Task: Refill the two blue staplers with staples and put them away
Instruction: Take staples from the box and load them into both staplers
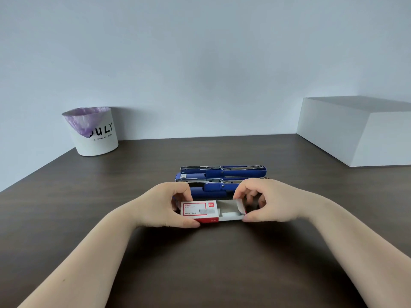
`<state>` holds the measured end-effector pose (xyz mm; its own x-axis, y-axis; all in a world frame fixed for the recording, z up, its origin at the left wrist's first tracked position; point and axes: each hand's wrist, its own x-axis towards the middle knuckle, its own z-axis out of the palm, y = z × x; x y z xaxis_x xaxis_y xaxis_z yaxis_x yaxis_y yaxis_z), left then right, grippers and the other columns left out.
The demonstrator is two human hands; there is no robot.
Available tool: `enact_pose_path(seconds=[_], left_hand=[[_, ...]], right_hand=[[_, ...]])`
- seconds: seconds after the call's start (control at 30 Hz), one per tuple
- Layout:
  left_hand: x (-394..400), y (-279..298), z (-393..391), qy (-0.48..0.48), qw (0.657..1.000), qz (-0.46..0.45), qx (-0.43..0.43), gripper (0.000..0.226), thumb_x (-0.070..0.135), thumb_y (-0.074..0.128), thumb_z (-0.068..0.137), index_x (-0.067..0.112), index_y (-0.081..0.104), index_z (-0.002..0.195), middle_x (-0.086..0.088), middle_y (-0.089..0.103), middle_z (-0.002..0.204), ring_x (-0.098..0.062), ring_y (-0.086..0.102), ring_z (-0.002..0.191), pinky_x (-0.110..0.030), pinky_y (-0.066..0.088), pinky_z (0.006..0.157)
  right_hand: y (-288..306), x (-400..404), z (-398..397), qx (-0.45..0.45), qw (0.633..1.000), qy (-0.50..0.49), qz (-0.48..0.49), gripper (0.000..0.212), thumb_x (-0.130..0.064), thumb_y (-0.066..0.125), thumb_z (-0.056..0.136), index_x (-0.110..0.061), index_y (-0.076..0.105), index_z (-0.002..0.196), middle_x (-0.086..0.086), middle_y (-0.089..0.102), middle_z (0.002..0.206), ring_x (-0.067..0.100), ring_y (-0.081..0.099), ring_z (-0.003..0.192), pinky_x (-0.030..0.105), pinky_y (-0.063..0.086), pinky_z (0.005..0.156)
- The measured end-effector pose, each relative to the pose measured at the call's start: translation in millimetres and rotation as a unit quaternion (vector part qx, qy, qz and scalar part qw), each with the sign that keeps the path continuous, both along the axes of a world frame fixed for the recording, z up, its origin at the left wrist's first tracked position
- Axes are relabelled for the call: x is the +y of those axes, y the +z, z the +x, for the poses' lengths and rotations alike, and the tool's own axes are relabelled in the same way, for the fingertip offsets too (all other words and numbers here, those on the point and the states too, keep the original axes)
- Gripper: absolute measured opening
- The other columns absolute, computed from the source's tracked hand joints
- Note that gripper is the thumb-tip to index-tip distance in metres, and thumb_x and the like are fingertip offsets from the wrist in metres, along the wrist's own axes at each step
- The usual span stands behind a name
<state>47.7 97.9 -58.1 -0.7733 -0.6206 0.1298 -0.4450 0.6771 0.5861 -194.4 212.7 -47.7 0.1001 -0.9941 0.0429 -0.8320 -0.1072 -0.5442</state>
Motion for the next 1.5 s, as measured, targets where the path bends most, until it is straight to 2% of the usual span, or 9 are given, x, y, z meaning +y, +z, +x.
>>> enact_pose_path(seconds=[0.17,0.43,0.67,0.77,1.0,1.17,1.3,1.4,1.5], left_hand=[[-2,-2,-1,0.001,1.0,0.01,0.0,0.037,0.036,0.086,0.059,0.019,0.06,0.081,0.012,0.063,0.077,0.0,0.052,0.063,-0.017,0.045,0.06],[-6,-2,1,-0.006,1.0,0.022,-0.013,0.038,0.041,0.085,0.058,0.022,0.061,0.081,0.007,0.068,0.086,-0.005,0.056,0.072,-0.029,0.052,0.069],[-5,-1,0,-0.006,1.0,0.016,-0.017,0.036,0.041,0.084,0.059,0.024,0.06,0.08,0.014,0.061,0.08,-0.002,0.051,0.068,-0.016,0.045,0.063],[-5,-2,0,-0.006,1.0,0.013,-0.015,0.035,0.039,0.085,0.06,0.023,0.06,0.08,0.014,0.059,0.078,-0.001,0.05,0.067,-0.013,0.043,0.061],[-4,-1,0,0.0,0.999,0.009,-0.032,0.038,0.043,0.084,0.059,0.023,0.062,0.084,0.009,0.062,0.086,-0.003,0.05,0.071,-0.015,0.044,0.064],[0,2,-1,0.01,0.999,0.002,-0.05,0.044,0.045,0.084,0.059,0.029,0.063,0.094,0.01,0.062,0.094,-0.007,0.055,0.081,-0.015,0.047,0.071],[2,8,3,0.022,0.998,-0.011,-0.059,0.052,0.048,0.083,0.057,0.031,0.064,0.102,0.011,0.063,0.096,-0.01,0.059,0.087,-0.017,0.049,0.076],[2,16,12,0.057,0.998,-0.001,0.009,0.037,0.046,0.076,0.068,0.03,0.066,0.099,0.007,0.066,0.09,-0.008,0.06,0.081,-0.018,0.049,0.073],[-6,22,20,0.117,0.98,0.052,0.151,0.02,0.04,0.064,0.083,0.021,0.071,0.086,0.0,0.069,0.079,-0.004,0.055,0.07,-0.021,0.046,0.071]], right_hand=[[2,-4,13,0.022,0.993,0.014,-0.117,0.009,-0.029,0.067,0.083,-0.038,0.066,0.087,-0.013,0.06,0.087,0.002,0.05,0.079,0.007,0.038,0.07],[7,-11,22,0.089,0.994,0.045,-0.036,0.018,-0.03,0.069,0.081,-0.026,0.073,0.099,-0.018,0.054,0.077,0.001,0.051,0.072,0.011,0.037,0.064],[14,-15,29,0.111,0.992,0.056,0.018,0.015,-0.026,0.068,0.079,-0.026,0.074,0.093,-0.019,0.055,0.077,-0.004,0.053,0.068,0.005,0.038,0.057],[13,-18,32,0.114,0.992,0.041,0.021,0.014,-0.023,0.067,0.078,-0.025,0.071,0.091,-0.012,0.06,0.084,0.003,0.054,0.072,0.01,0.04,0.061],[10,-17,34,0.092,0.995,0.03,-0.019,0.009,-0.021,0.064,0.079,-0.023,0.067,0.088,-0.011,0.057,0.085,0.006,0.053,0.077,0.015,0.043,0.066],[16,-13,25,-0.046,0.993,-0.037,-0.106,0.008,-0.017,0.07,0.078,-0.02,0.069,0.085,-0.007,0.069,0.082,0.001,0.057,0.069,0.008,0.045,0.062],[19,-16,18,-0.068,0.987,-0.065,-0.127,0.012,-0.018,0.067,0.082,-0.024,0.069,0.093,-0.01,0.069,0.091,0.002,0.062,0.083,0.008,0.047,0.069],[20,-23,15,-0.076,0.986,-0.077,-0.126,0.016,-0.018,0.062,0.087,-0.027,0.067,0.1,-0.014,0.067,0.094,-0.005,0.062,0.082,0.012,0.045,0.073],[23,-40,14,-0.04,0.985,-0.088,-0.141,0.021,-0.018,0.059,0.09,-0.024,0.068,0.108,-0.018,0.063,0.095,-0.011,0.056,0.079,0.006,0.044,0.077]])
